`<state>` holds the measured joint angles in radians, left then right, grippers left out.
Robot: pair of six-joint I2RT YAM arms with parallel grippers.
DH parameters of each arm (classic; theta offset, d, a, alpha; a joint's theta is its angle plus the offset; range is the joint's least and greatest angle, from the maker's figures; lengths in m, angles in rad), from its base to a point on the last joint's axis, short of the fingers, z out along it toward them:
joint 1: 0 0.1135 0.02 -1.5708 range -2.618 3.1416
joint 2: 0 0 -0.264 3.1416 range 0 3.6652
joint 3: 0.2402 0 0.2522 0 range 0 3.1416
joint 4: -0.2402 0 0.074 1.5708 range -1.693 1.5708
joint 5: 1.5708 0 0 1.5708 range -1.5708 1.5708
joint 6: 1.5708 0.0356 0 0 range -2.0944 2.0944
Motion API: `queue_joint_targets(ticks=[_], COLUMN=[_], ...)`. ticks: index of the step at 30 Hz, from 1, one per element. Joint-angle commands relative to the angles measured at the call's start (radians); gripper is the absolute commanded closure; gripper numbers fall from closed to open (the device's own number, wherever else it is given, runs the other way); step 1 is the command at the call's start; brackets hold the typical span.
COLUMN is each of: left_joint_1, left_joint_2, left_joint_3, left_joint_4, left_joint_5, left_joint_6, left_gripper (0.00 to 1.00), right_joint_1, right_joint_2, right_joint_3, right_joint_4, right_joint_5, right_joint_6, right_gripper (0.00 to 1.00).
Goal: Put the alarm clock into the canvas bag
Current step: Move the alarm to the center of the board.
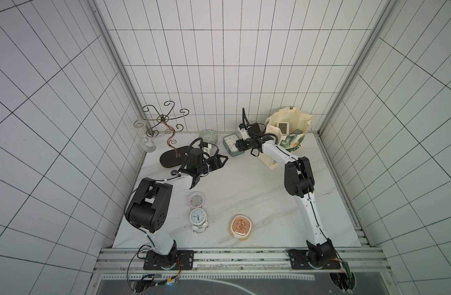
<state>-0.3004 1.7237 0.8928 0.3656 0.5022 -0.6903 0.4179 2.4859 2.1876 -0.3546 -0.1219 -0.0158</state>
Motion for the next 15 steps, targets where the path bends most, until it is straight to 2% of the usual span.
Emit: queue_joint_targets(ticks=[1, 3, 4, 9, 15], left_joint_1=[0.012, 0.017, 0.019, 0.022, 0.024], left_joint_2=[0.034, 0.045, 0.052, 0.108, 0.150], left_joint_3=[0.027, 0.042, 0.051, 0.107, 0.150], left_joint_4=[0.052, 0.053, 0.050, 0.027, 0.029], left_joint_5=[0.017, 0.010, 0.006, 0.001, 0.003], left_joint_6=[0.012, 0.011, 0.012, 0.011, 0.002], left_gripper=[0.30, 0.31, 0.31, 0.31, 0.32], right_joint_1=[-0.023, -0.032, -0.037, -0.044, -0.047], right_joint_2=[0.058, 0.076, 0.083, 0.127, 0.172], right_joint_3=[0.157, 0.159, 0.159, 0.188, 0.224], right_joint_4=[-0.011, 0.020, 0.034, 0.075, 0.071], right_joint_5=[-0.065, -0.082, -0.090, -0.108, -0.174], right_joint_6=[0.003, 0.015, 0.017, 0.033, 0.040], right_gripper=[0.47, 0.59, 0.61, 0.61, 0.71])
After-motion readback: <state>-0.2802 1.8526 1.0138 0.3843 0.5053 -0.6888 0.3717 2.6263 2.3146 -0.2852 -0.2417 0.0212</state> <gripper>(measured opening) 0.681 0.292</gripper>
